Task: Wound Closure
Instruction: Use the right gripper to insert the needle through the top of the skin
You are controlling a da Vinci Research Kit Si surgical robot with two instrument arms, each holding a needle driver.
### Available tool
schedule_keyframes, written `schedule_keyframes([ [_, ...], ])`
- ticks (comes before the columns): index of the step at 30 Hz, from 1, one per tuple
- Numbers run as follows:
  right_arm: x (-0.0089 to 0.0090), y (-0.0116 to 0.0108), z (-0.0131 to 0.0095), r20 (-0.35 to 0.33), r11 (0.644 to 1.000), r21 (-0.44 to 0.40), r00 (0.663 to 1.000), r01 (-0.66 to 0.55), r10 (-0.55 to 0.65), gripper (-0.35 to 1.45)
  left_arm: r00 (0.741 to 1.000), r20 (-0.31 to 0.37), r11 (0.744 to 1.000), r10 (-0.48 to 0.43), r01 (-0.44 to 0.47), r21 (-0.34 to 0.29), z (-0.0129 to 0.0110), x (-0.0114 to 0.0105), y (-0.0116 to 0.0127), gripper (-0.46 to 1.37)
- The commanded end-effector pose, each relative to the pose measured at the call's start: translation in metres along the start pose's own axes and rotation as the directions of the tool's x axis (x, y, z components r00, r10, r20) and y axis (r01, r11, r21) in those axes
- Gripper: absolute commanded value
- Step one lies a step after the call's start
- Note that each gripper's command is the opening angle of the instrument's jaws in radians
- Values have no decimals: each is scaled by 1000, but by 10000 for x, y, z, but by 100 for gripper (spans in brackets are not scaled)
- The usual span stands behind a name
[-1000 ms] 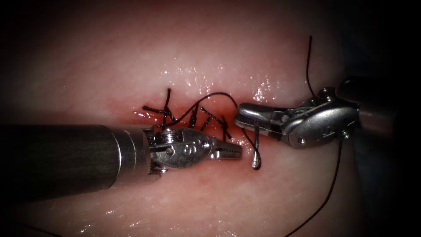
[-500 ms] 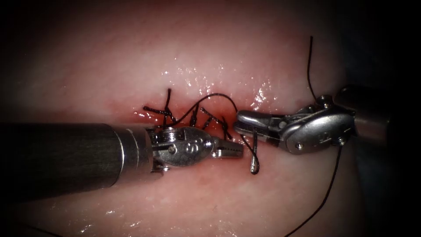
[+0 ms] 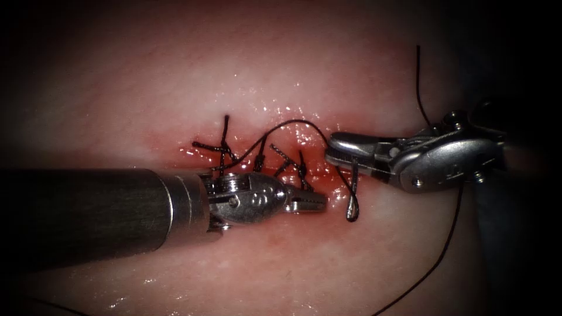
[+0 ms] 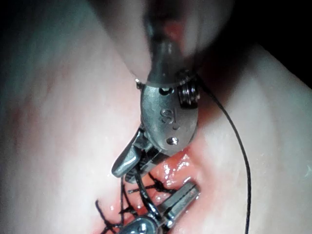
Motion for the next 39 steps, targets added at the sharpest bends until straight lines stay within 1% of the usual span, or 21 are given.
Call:
schedule_keyframes([
  [1,0,5,1,-2,1000,-18,1000,-8,8,-35,1000,7,1000,0,0,-10,1,-3,0,-35],
  [6,0,25,7,-10,999,-30,1000,-25,24,-35,1000,13,1000,1,-1,-10,2,-10,1,-35],
  [13,-1,45,17,-16,997,-59,999,-41,40,-35,1000,15,1000,-2,2,-10,3,-13,3,-35],
  [17,-3,57,24,-18,991,-62,993,-120,119,-35,1000,15,1000,-1,1,-10,3,-14,3,-35],
  [20,-7,66,30,-18,979,-69,982,-190,189,-35,1000,15,1000,-1,1,-10,3,-15,3,-35],
  [23,-10,71,35,-11,967,-70,970,-243,243,-35,1000,15,1000,-1,1,-10,3,-15,3,-35],
  [27,-11,66,41,-1,969,-29,969,-246,246,-35,1000,15,1000,-1,1,-12,2,-14,3,-35],
  [30,-10,57,42,-2,971,-17,971,-240,240,-35,1000,15,1000,-2,2,-16,1,-13,2,-35],
  [34,-10,51,39,11,972,13,972,-236,236,-35,1000,14,1000,-3,3,-16,1,-12,1,-35],
  [39,-4,37,31,-1,981,29,981,-193,193,-35,1000,15,1000,-2,2,-16,-2,-13,1,-35],
])
